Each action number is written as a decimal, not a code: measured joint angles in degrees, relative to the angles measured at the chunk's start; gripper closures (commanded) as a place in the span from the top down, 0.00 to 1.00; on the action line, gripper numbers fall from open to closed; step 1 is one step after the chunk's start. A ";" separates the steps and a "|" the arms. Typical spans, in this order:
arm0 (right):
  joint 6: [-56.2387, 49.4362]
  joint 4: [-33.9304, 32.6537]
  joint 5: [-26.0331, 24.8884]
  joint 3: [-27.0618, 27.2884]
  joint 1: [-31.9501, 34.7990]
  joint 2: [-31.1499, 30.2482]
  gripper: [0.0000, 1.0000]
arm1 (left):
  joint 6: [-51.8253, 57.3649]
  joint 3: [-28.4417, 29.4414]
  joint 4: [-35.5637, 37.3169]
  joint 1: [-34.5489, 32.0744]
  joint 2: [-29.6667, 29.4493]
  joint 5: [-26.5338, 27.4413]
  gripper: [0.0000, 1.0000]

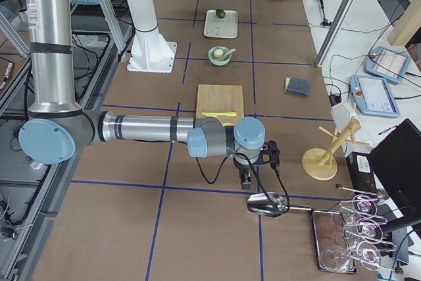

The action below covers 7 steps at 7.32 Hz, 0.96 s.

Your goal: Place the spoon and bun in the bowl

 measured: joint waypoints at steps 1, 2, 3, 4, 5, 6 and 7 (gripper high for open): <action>0.00 0.02 -0.03 0.06 0.00 0.02 1.00 | -0.07 0.00 0.00 -0.01 0.00 0.00 1.00; 0.03 0.03 -0.05 0.15 0.00 0.03 1.00 | -0.24 0.04 0.02 -0.03 0.00 -0.28 1.00; 0.05 0.03 -0.06 0.26 0.00 0.06 1.00 | -0.41 0.19 0.06 -0.02 0.00 -0.88 1.00; 0.05 0.03 -0.07 0.34 0.00 0.10 1.00 | -0.48 0.31 0.35 -0.01 0.00 -1.35 1.00; 0.06 0.03 -0.07 0.37 0.00 0.14 1.00 | -0.47 0.16 1.40 0.01 -0.06 -1.56 1.00; 0.06 0.03 -0.07 0.40 0.00 0.18 1.00 | -0.33 -0.22 2.88 0.03 -0.18 -1.61 1.00; 0.06 0.03 -0.07 0.39 0.00 0.29 1.00 | -0.10 -0.74 4.37 0.04 -0.49 -1.58 1.00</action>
